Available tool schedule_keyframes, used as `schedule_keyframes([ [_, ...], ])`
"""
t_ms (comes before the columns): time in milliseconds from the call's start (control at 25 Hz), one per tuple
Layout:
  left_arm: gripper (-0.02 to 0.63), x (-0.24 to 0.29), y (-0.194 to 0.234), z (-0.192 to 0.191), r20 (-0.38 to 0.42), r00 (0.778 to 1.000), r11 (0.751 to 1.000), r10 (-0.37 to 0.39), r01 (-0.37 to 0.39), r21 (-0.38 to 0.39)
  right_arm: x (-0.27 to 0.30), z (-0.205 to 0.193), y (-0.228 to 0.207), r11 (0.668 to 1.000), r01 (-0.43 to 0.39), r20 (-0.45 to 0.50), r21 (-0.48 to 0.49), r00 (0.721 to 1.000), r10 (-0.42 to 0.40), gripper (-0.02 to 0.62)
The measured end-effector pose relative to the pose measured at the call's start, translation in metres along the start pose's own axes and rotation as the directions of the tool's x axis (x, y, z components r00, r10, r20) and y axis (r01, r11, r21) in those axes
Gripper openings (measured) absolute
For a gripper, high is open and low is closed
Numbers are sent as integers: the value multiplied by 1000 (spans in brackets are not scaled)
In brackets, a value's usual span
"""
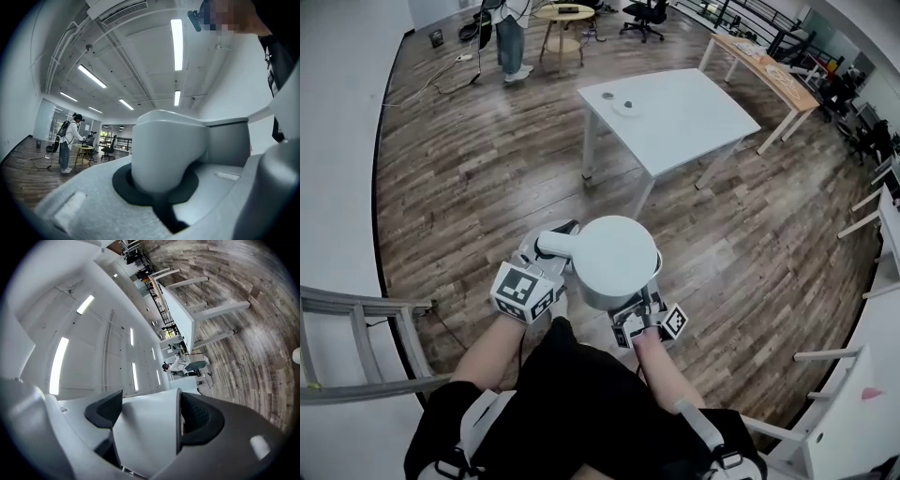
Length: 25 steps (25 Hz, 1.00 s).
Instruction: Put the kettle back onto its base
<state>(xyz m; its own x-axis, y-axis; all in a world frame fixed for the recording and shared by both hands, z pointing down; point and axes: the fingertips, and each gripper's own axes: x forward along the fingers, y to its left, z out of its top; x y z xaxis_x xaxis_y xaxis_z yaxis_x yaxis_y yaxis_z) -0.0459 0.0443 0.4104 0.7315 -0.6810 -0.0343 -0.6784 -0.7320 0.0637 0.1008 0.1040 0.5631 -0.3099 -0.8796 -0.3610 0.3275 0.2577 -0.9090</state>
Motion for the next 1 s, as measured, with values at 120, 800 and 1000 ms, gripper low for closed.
schedule_keyframes([
  [120,0,19,16,4,13,1000,1000,-17,17,-2,21,12,-1,1000,-7,9,-18,1000,7,390],
  [800,0,98,120,17,31,999,999,-37,37,9,139,48,-31,999,-32,42,-36,999,33,388],
  [1000,0,107,144,18,41,999,1000,-26,26,11,163,50,-42,999,-35,36,-38,999,36,388],
])
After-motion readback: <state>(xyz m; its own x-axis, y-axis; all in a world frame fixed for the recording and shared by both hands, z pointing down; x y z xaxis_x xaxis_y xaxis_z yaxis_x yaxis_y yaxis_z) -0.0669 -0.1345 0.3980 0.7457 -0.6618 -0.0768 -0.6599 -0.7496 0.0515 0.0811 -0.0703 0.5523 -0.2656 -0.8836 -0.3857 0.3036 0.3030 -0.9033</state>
